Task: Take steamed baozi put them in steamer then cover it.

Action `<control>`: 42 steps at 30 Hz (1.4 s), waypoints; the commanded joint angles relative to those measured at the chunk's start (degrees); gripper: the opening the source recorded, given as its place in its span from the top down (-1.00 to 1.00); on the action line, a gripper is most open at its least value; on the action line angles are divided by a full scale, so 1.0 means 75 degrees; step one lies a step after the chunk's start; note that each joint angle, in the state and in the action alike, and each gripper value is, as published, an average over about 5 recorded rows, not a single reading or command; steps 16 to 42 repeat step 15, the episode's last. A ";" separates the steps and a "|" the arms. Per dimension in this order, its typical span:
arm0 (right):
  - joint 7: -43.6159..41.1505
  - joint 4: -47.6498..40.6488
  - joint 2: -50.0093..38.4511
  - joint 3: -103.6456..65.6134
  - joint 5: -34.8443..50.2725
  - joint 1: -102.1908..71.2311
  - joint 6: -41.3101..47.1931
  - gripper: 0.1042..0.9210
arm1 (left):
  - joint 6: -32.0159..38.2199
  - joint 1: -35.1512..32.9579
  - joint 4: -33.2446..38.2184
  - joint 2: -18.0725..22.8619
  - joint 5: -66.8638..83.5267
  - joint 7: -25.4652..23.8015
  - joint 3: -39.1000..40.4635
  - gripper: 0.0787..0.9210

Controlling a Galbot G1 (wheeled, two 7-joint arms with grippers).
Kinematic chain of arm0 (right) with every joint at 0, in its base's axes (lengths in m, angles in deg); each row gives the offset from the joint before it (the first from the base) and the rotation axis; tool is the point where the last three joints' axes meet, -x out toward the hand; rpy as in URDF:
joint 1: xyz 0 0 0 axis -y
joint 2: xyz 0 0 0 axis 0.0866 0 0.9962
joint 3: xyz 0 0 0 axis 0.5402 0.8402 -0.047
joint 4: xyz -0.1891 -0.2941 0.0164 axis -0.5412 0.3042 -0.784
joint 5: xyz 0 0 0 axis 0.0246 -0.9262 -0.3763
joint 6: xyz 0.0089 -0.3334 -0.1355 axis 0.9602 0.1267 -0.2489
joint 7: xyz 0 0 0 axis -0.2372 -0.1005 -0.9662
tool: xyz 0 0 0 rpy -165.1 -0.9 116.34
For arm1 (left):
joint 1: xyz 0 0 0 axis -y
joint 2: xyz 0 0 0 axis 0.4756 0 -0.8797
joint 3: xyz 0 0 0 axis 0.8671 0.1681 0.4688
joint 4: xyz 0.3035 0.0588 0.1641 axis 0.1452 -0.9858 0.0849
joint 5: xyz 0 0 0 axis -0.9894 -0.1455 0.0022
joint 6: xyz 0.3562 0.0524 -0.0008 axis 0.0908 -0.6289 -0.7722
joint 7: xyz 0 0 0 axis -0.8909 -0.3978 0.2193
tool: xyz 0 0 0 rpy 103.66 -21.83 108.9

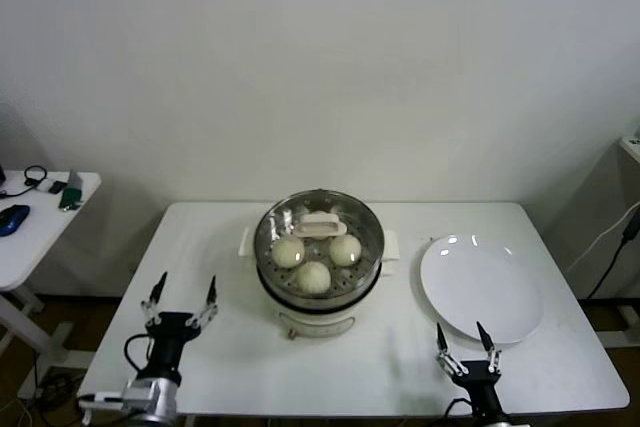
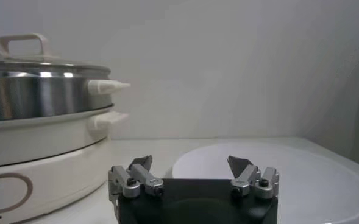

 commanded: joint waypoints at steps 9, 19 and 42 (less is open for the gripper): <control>-0.0129 -0.0024 -0.0064 0.0004 0.0083 0.0046 -0.0134 -0.76 | 0.1357 -0.0704 -0.1160 0.0523 0.0614 -0.0509 -0.0308 -0.77; -0.0134 -0.0044 -0.0110 0.0017 0.0129 0.0051 -0.0142 -0.76 | 0.1316 -0.0742 -0.1154 0.0539 0.0608 -0.0668 -0.0270 -0.77; -0.0134 -0.0044 -0.0110 0.0017 0.0129 0.0051 -0.0142 -0.76 | 0.1316 -0.0742 -0.1154 0.0539 0.0608 -0.0668 -0.0270 -0.77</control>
